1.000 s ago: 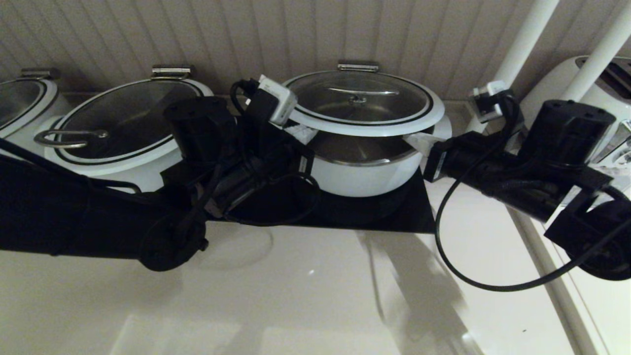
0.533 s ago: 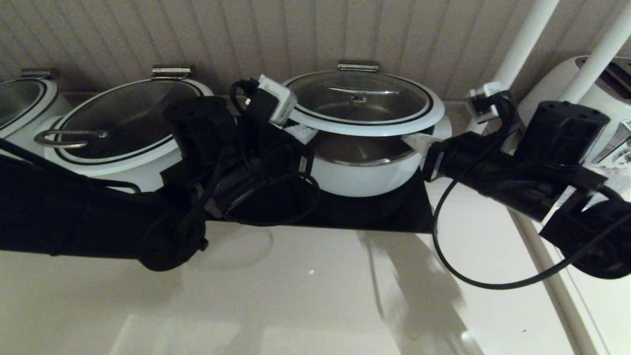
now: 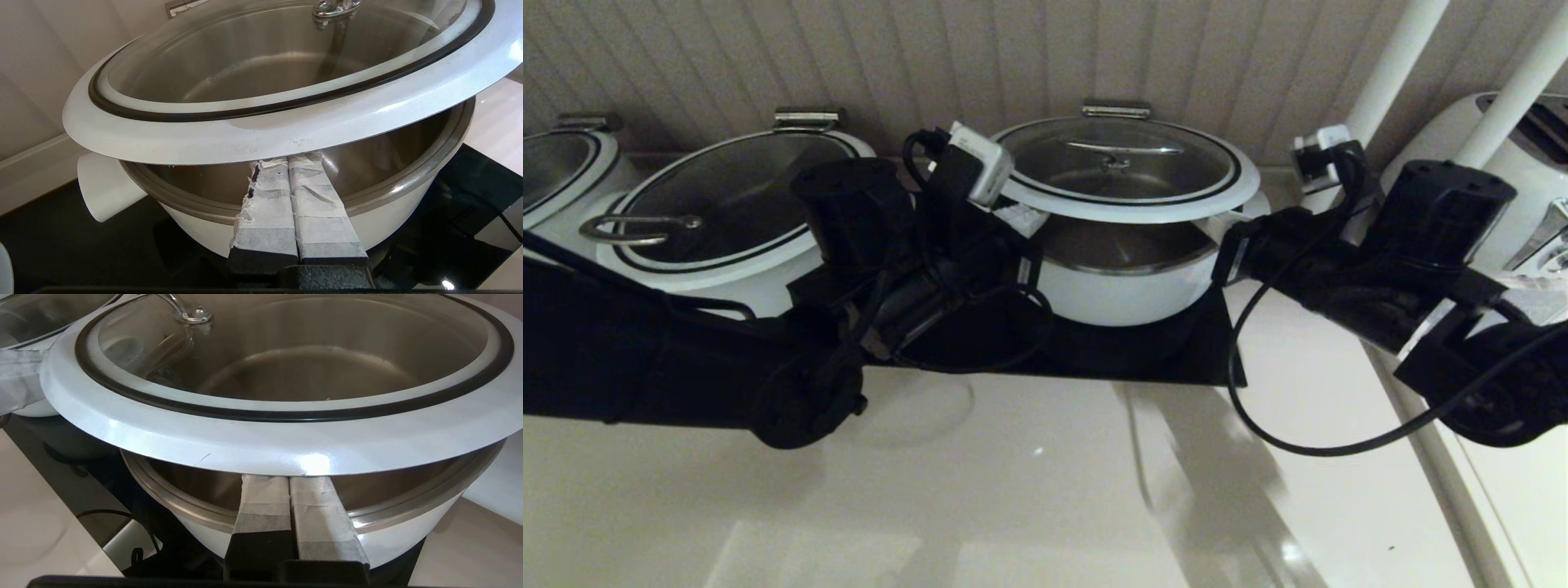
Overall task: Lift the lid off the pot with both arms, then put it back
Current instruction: Open the pot lid completely
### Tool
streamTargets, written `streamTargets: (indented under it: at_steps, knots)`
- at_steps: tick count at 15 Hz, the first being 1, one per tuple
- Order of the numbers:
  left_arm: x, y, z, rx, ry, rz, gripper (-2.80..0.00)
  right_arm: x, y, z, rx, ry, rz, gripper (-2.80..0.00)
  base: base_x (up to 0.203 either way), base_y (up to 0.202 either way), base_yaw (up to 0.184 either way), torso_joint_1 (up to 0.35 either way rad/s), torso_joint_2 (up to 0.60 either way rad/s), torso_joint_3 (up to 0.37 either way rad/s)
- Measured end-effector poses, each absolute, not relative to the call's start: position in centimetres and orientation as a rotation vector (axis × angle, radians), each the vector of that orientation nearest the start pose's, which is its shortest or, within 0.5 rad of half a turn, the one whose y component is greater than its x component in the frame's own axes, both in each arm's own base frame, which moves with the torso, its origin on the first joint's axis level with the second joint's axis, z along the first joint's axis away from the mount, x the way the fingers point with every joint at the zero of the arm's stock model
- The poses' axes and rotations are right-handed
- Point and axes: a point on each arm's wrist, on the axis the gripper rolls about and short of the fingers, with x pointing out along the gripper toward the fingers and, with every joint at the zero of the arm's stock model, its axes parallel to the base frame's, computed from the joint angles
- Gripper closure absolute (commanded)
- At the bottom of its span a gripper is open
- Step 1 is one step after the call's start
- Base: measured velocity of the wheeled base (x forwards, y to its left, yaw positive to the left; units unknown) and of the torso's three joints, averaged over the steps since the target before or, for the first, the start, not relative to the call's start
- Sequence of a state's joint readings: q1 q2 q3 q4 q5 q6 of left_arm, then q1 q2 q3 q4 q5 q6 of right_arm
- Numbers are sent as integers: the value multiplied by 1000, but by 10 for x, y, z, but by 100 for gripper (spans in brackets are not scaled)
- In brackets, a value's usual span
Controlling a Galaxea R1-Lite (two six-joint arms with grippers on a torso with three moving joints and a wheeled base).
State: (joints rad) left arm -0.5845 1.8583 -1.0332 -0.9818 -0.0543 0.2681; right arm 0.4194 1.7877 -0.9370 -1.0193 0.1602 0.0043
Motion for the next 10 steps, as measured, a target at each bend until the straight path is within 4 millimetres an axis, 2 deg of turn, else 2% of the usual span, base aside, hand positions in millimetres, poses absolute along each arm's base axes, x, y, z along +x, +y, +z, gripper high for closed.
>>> streamTargets:
  at_steps: [10]
  knots:
    - [289,-193,212,249,-184,-619,0,309,142,234,27,-190,577,0,0,0,0,0,0,0]
